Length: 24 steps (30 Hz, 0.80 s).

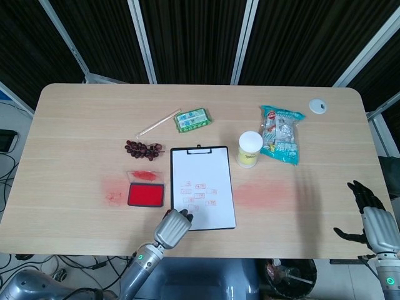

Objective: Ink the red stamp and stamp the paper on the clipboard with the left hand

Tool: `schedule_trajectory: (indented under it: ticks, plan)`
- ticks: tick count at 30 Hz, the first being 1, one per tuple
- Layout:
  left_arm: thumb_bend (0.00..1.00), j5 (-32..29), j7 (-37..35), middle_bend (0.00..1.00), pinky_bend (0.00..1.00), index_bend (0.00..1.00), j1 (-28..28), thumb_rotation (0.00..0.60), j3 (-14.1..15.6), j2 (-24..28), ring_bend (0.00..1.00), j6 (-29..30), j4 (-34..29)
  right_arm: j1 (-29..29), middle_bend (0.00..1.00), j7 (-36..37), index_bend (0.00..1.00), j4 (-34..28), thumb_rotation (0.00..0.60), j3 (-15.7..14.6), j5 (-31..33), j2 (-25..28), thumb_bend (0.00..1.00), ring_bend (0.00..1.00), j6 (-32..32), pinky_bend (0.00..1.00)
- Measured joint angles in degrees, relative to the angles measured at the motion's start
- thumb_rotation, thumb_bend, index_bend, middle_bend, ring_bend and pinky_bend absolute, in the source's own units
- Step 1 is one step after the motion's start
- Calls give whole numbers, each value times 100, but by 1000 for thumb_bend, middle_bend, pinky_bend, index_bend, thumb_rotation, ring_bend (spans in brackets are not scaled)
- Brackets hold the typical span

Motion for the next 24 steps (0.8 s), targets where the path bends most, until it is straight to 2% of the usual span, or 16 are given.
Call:
schedule_trajectory:
  ticks: [24]
  plan:
    - [468, 33, 130, 795, 1000, 731, 171, 600, -5, 2, 956, -229, 72, -2, 0, 46, 0, 3, 600, 7, 2, 5, 139, 0, 4, 135]
